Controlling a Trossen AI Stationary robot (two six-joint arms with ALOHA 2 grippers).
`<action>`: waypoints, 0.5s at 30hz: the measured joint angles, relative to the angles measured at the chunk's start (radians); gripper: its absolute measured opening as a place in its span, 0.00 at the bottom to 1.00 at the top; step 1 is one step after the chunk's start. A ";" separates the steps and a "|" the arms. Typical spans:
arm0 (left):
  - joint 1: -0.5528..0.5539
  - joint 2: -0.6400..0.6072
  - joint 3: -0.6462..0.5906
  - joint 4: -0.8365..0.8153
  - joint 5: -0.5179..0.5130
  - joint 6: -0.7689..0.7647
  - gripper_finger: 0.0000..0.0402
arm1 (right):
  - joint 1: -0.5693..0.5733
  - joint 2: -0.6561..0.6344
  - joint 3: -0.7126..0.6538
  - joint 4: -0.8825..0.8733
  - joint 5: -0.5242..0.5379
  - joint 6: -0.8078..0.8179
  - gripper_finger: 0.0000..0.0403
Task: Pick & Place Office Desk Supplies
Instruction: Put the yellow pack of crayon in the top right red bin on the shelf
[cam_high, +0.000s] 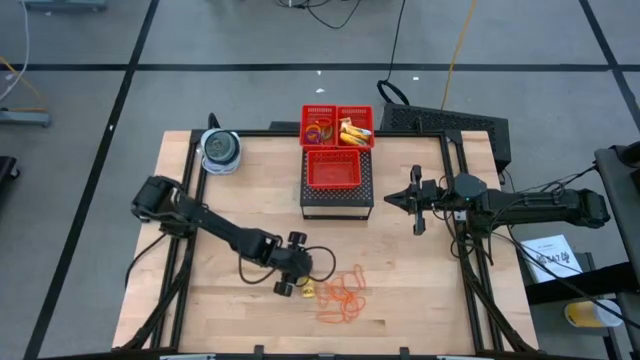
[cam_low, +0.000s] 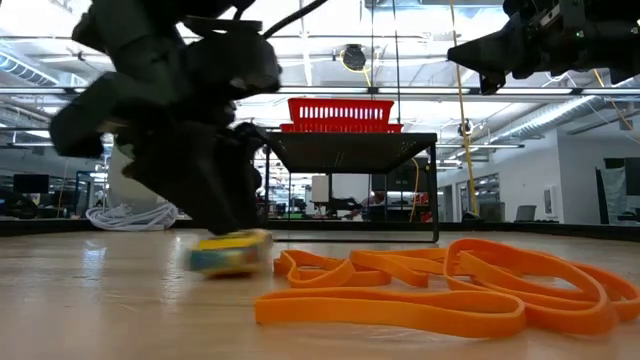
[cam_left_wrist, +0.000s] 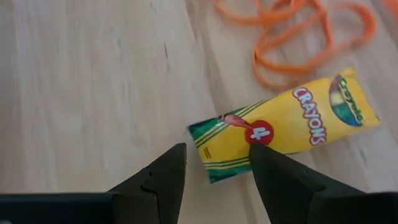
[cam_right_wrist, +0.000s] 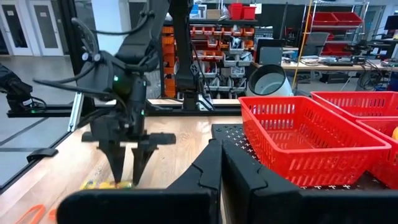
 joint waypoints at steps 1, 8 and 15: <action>0.001 0.008 0.000 0.024 0.001 -0.005 0.46 | 0.000 0.000 0.000 0.000 0.000 0.003 0.01; 0.006 0.023 -0.001 0.175 -0.016 -0.108 0.46 | 0.000 0.000 0.000 0.000 0.000 0.004 0.01; 0.026 0.022 -0.001 0.066 -0.142 -0.398 0.46 | 0.000 0.000 0.000 -0.001 0.000 0.004 0.01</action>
